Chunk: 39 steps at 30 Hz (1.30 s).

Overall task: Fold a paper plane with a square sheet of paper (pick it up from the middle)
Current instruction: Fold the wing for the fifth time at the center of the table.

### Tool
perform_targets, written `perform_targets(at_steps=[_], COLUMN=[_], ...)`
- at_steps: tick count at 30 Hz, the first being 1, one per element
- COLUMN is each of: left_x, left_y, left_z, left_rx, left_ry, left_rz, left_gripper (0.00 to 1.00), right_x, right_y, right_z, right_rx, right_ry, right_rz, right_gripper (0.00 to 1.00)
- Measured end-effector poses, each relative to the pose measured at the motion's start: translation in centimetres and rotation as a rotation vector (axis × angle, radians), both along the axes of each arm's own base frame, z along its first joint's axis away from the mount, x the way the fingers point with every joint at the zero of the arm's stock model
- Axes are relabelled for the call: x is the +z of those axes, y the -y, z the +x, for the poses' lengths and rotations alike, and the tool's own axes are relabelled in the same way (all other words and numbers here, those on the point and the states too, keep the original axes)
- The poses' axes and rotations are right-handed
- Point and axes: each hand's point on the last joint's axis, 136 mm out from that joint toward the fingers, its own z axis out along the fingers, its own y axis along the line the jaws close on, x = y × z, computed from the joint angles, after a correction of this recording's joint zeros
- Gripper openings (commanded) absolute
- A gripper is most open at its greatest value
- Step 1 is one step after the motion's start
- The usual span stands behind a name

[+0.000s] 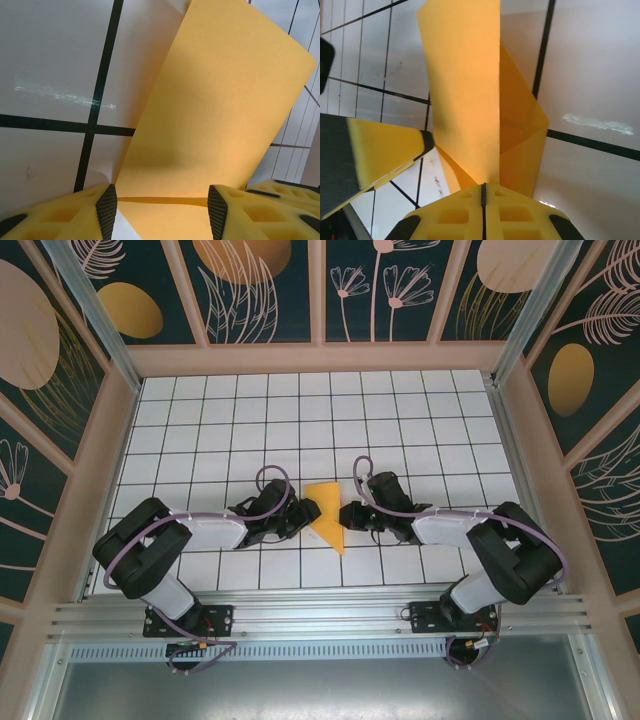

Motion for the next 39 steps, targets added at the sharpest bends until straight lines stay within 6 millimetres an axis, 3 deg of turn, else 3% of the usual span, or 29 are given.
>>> perform_targets(at_steps=[10, 26, 30, 34, 39], left_x=[0.2, 0.7, 0.4, 0.0, 0.2], left_y=[0.1, 1.7, 2.1, 2.3, 2.5], left_z=[0.1, 0.6, 0.9, 1.0, 1.3], left_rx=[-0.003, -0.041, -0.052, -0.066, -0.07], left_ry=[0.001, 0.004, 0.007, 0.009, 0.024], left_rz=[0.004, -0.012, -0.008, 0.002, 0.004], left_gripper=[0.58, 0.52, 0.41, 0.22, 0.07], right_x=[-2.1, -2.0, -2.1, -2.1, -2.0], right_y=[1.3, 1.3, 1.2, 1.2, 1.4], right_z=[0.0, 0.1, 0.1, 0.1, 0.0], right_rx=[-0.041, -0.039, -0.039, -0.036, -0.037], right_ry=[-0.05, -0.045, -0.046, -0.046, -0.044], right_rz=[-0.019, 0.009, 0.008, 0.011, -0.001], right_gripper=[0.07, 0.07, 0.08, 0.1, 0.2])
